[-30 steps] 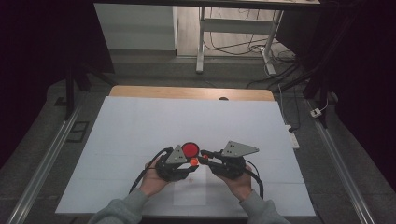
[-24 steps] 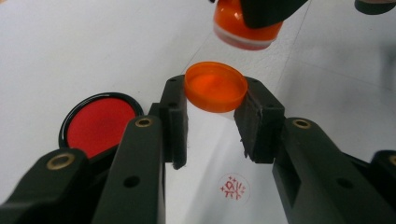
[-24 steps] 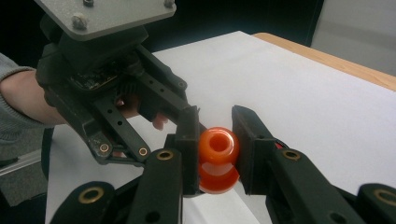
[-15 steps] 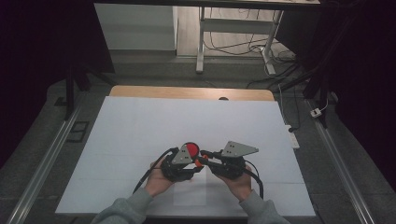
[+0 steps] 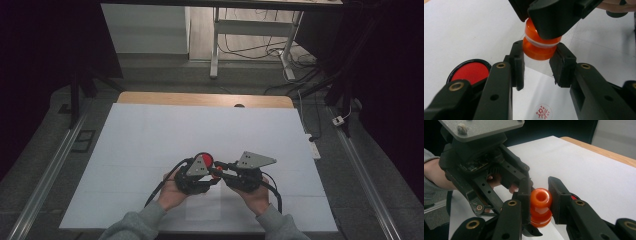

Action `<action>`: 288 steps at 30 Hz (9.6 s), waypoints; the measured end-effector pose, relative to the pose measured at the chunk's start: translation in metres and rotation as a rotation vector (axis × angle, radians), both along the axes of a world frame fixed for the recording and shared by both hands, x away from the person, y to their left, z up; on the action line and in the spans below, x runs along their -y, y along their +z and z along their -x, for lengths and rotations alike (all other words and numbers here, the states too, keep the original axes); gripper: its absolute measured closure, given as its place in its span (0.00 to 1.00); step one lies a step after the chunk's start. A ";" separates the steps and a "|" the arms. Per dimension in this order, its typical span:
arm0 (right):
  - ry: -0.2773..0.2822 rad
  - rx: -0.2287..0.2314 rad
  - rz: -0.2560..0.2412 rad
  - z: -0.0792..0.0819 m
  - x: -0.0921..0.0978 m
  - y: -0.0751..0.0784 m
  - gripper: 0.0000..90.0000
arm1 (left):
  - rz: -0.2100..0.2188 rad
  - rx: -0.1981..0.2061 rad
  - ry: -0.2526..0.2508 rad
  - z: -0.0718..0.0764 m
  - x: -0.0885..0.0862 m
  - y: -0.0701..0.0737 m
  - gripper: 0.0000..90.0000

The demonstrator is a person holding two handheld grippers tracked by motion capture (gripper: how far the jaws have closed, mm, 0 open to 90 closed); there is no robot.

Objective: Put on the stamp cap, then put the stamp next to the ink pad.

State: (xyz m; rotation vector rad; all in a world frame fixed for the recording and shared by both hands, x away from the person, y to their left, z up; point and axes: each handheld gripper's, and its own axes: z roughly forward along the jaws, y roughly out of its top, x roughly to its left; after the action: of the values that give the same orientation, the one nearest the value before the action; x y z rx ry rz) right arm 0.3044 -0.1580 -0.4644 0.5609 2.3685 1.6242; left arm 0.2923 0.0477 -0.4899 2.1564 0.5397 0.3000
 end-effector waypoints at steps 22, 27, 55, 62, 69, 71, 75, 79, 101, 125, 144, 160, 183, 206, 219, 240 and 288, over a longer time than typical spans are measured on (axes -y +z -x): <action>0.001 -0.004 0.003 0.000 0.000 -0.001 0.80 | 0.014 0.010 -0.006 0.001 -0.001 0.003 0.72; 0.001 -0.005 0.003 0.000 -0.001 -0.001 0.80 | 0.017 0.013 -0.005 0.001 -0.001 0.003 0.72; 0.001 -0.009 -0.012 0.000 0.000 -0.002 0.80 | 0.014 0.053 0.005 0.005 -0.001 0.003 0.72; 0.001 -0.005 -0.003 0.001 -0.001 -0.004 0.80 | -0.006 0.042 0.002 0.004 -0.001 0.002 0.72; 0.000 -0.009 -0.007 0.001 -0.001 -0.007 0.80 | -0.006 0.040 0.005 0.005 -0.001 0.002 0.72; 0.000 -0.008 -0.012 0.001 -0.001 -0.007 0.80 | -0.004 0.042 0.003 0.005 -0.001 0.002 0.72; 0.000 -0.016 -0.009 0.001 -0.001 -0.008 0.81 | -0.014 0.039 0.000 0.005 -0.001 0.002 0.72; 0.000 -0.024 -0.022 0.000 -0.001 -0.009 0.81 | -0.014 0.034 -0.002 0.005 -0.001 0.002 0.72; 0.001 -0.006 -0.002 0.001 -0.002 -0.009 0.80 | 0.001 0.021 0.004 0.003 -0.001 -0.001 0.71; -0.013 0.000 -0.004 0.000 0.000 -0.008 0.80 | -0.017 -0.007 0.037 -0.002 -0.009 -0.004 0.39; -0.031 0.012 -0.007 -0.003 0.006 -0.005 0.80 | 0.021 -0.043 0.110 0.005 -0.043 0.004 0.25; -0.054 0.019 -0.011 -0.004 0.010 -0.004 0.80 | 0.036 -0.068 0.180 0.014 -0.079 0.004 0.27; -0.083 0.026 -0.011 -0.009 0.016 -0.003 0.80 | 0.055 -0.053 0.350 0.044 -0.153 -0.012 0.29; -0.110 0.028 -0.002 -0.014 0.022 -0.004 0.80 | 0.049 -0.074 0.407 0.052 -0.178 -0.024 0.29; -0.118 0.032 0.000 -0.015 0.024 -0.003 0.80 | 0.044 -0.070 0.401 0.052 -0.176 -0.024 0.29; -0.191 0.002 0.088 -0.041 0.020 -0.021 0.80 | 0.033 -0.072 0.387 0.051 -0.172 -0.026 0.29; -0.222 -0.068 0.220 -0.071 0.001 -0.065 0.58 | 0.024 -0.084 0.375 0.049 -0.172 -0.028 0.29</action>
State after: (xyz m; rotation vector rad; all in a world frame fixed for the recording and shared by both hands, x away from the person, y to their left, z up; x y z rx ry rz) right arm 0.3757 -0.1586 -0.5298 0.8107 2.3913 1.2524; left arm 0.2433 0.2192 -0.5180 2.0426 0.9940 0.4048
